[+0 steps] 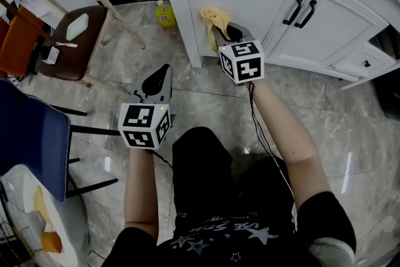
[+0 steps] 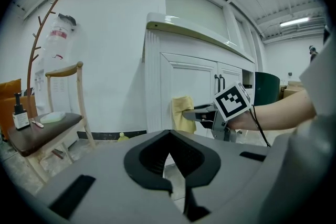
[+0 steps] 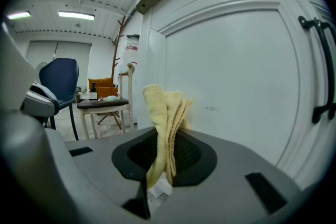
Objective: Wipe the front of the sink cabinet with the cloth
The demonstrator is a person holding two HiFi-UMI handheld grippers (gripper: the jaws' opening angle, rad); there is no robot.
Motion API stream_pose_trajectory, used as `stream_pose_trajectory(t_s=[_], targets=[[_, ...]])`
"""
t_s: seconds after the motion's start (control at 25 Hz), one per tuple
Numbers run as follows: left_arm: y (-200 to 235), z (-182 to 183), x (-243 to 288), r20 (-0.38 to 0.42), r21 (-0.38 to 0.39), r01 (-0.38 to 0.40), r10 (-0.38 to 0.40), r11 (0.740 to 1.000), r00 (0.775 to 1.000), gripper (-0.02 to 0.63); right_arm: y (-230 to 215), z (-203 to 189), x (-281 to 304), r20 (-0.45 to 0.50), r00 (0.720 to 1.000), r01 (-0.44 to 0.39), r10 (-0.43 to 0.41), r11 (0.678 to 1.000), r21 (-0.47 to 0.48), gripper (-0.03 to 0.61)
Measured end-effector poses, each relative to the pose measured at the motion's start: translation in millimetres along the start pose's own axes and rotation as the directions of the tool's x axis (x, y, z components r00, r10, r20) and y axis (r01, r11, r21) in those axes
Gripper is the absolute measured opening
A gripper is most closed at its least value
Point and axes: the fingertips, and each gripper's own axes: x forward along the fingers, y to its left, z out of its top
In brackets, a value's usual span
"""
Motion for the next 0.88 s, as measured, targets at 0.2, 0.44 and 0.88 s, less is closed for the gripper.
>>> stream_pose_trajectory(t_s=[0.2,0.44,0.88], targets=[[-26,5,18,-0.011,0.018,0.025,-0.025,1.0,1.0,0.015,-42,-14,-22,-0.006,0.998,0.056,-0.055,0.998,0.04,0.064],[-71,13,43,0.004,0.016,0.104,-0.104,0.994,0.995,0.015,-95,-29,-58,-0.008,0.989,0.147,-0.146,0.988,0.056,0.064],[-118,12,80,-0.023,0.023,0.143,-0.142,0.989,0.99,0.015,-165,-51,-118,-0.006,0.97,0.243,-0.243,0.967,0.08,0.064]])
